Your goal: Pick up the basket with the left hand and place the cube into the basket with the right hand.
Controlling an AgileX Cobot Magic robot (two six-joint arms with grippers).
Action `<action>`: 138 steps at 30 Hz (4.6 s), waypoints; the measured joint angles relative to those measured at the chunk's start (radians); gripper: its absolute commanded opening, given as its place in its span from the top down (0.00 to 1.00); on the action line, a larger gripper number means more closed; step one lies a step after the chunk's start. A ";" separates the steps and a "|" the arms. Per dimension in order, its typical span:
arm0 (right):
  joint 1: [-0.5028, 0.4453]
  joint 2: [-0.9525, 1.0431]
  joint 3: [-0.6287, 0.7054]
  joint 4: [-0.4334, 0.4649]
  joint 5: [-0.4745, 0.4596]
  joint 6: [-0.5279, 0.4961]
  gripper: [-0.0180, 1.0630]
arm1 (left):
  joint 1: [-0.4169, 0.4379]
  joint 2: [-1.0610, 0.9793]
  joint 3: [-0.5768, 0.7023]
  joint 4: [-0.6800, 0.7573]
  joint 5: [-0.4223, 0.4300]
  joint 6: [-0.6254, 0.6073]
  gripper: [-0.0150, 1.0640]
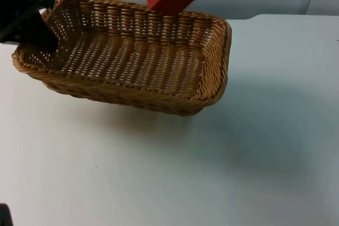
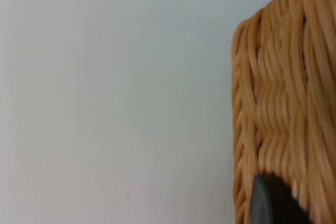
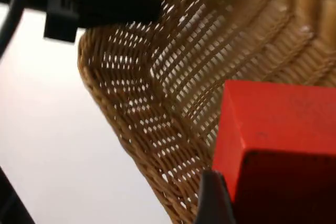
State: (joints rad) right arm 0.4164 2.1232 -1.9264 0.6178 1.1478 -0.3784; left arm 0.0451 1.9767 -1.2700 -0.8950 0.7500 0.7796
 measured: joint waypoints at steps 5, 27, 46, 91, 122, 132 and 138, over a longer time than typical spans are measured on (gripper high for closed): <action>0.052 0.070 0.000 -0.048 -0.034 0.015 0.62 | 0.000 0.000 0.000 -0.027 0.024 0.021 0.99; 0.017 0.068 -0.582 -0.185 0.056 0.235 0.41 | -0.081 0.063 0.000 -0.029 0.068 0.061 0.98; 0.054 0.026 -0.721 -0.201 0.076 0.247 0.41 | -0.083 0.169 -0.008 -0.152 -0.056 0.247 0.58; 0.467 -0.865 -0.126 -1.966 0.076 0.424 0.99 | -0.069 -1.020 -0.409 0.804 0.202 -0.339 0.99; 0.215 -1.821 1.221 -0.678 0.070 0.409 0.99 | -0.069 -1.909 0.443 0.731 0.304 -0.545 0.99; 0.213 -2.083 1.386 -0.599 -0.019 0.361 0.99 | -0.069 -1.974 0.497 0.730 0.382 -0.548 0.99; 0.213 -2.119 1.388 -0.599 -0.021 0.352 0.99 | -0.069 -1.974 0.574 0.738 0.386 -0.550 0.99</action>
State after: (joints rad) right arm 0.6294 0.0047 -0.5380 0.0192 1.1265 -0.0263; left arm -0.0241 0.0022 -0.6964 -0.1565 1.1364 0.2300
